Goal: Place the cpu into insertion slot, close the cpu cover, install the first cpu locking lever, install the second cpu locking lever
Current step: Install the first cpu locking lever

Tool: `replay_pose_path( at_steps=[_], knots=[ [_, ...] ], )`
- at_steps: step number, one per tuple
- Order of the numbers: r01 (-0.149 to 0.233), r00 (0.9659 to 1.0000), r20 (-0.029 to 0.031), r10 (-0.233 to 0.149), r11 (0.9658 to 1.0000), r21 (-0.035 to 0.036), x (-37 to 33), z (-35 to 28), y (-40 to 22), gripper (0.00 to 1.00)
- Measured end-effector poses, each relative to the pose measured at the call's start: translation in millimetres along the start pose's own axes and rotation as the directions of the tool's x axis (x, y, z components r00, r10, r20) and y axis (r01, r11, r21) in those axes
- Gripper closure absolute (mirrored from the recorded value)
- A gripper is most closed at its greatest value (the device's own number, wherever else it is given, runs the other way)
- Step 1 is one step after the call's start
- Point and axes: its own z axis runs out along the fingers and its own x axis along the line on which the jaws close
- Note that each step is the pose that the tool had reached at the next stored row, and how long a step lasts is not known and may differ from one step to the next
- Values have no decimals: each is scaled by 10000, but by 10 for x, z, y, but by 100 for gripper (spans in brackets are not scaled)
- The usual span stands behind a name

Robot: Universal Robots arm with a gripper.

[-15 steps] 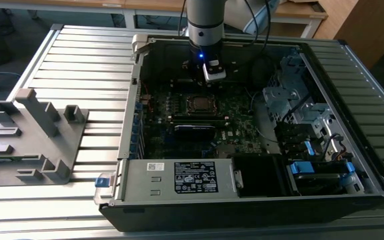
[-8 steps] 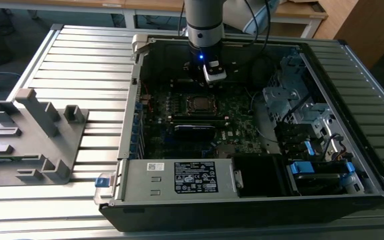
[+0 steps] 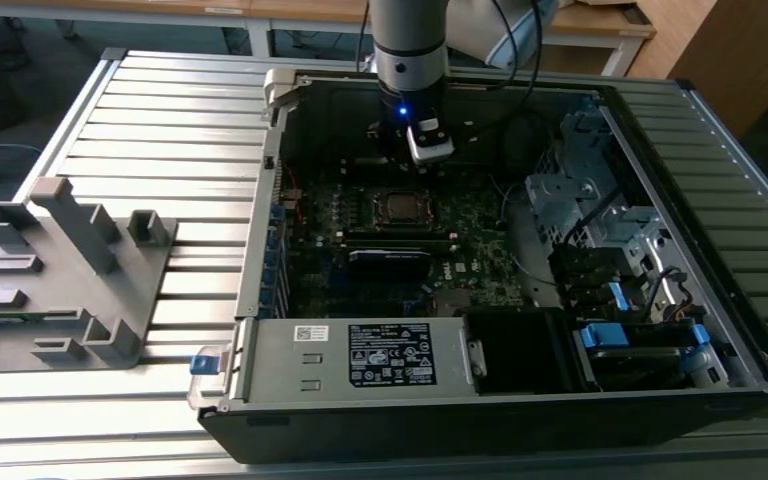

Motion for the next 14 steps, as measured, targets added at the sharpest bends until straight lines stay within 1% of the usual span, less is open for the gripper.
replay_pose_path(
  at_steps=[2,4,8,11,14],
  knots=[
    [-1,10000,4,1,10000,-3,6,-2,-3,89],
    [0,10000,22,0,10000,-12,30,-6,-11,89],
    [-3,10000,53,4,10000,-64,63,-5,-24,89],
    [-2,10000,90,2,10000,-81,71,-4,-26,89],
    [0,10000,99,1,10000,-85,72,-4,-27,89]
  ],
)
